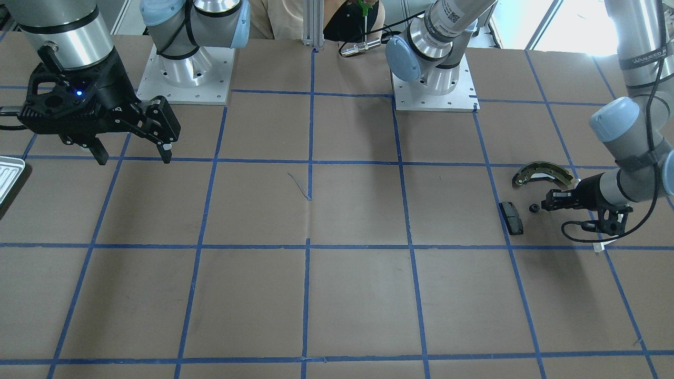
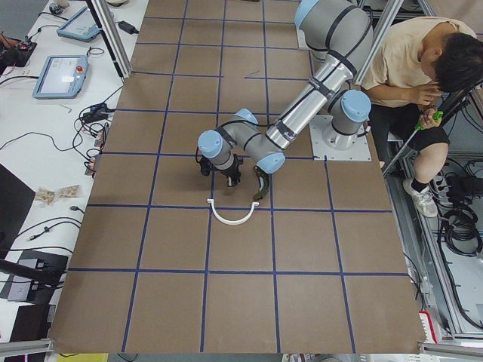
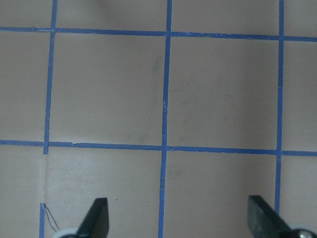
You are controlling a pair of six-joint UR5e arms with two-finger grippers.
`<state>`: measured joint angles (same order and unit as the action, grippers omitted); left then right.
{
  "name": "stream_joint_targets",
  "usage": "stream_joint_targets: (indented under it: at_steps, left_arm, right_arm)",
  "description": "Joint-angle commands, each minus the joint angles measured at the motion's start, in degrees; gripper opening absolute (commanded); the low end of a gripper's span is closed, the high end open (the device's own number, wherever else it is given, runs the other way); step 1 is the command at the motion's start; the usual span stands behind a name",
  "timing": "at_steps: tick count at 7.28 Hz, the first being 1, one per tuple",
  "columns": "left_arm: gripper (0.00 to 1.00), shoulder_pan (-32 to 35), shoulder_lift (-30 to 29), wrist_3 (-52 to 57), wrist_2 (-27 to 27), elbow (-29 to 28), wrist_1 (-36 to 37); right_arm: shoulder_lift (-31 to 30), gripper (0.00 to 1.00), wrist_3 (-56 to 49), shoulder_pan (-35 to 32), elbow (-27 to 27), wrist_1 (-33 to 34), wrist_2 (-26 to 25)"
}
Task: Place bearing gear from tray to pile
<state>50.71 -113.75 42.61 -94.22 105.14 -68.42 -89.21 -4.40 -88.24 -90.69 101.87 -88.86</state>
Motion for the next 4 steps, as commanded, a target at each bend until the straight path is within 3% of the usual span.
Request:
stream_joint_targets:
  at_steps: [1, 2, 3, 4]
  left_arm:
    - [0.0, 0.0, -0.15, 0.11, 0.0, 0.07, 0.13]
    - [0.0, 0.0, -0.5, 0.11, -0.09, -0.37, 0.04]
    - [0.31, 0.0, -0.59, 0.11, -0.09, -0.37, 0.04]
    - [0.7, 0.0, -0.33, 0.11, -0.96, -0.72, -0.66]
  right_arm:
    - [0.0, 1.0, 0.0, 0.0, -0.02, 0.0, 0.0]
    - [0.0, 1.0, 0.0, 0.0, -0.02, 0.0, 0.0]
    - [0.0, 1.0, 0.0, 0.0, -0.02, 0.0, 0.0]
    - [0.0, 1.0, 0.0, 0.0, -0.02, 0.0, 0.0]
